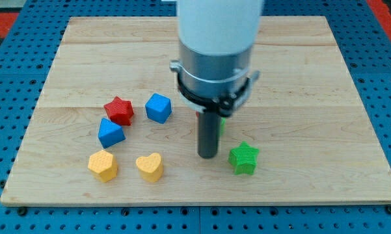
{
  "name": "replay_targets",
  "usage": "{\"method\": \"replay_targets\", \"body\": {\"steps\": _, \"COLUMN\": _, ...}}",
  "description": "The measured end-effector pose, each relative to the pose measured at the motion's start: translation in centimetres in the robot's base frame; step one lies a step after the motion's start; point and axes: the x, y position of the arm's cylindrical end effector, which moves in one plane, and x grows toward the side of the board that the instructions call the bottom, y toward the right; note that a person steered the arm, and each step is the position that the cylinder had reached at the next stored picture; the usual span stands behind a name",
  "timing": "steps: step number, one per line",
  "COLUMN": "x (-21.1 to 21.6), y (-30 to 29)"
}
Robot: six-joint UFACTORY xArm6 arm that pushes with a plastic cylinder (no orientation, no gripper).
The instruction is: Push the green star to the bottom left of the green circle
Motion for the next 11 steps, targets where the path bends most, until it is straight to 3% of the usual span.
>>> {"method": "replay_targets", "body": {"steps": 1, "x": -4.2, "y": -0.6}}
{"method": "replay_targets", "body": {"steps": 3, "x": -4.5, "y": 11.2}}
{"method": "replay_targets", "body": {"steps": 5, "x": -2.5, "y": 1.0}}
{"method": "replay_targets", "body": {"steps": 6, "x": 1.7, "y": 2.0}}
{"method": "replay_targets", "body": {"steps": 7, "x": 4.3, "y": 7.9}}
{"method": "replay_targets", "body": {"steps": 8, "x": 6.0, "y": 9.6}}
{"method": "replay_targets", "body": {"steps": 10, "x": -0.1, "y": 10.2}}
{"method": "replay_targets", "body": {"steps": 11, "x": -0.1, "y": 10.1}}
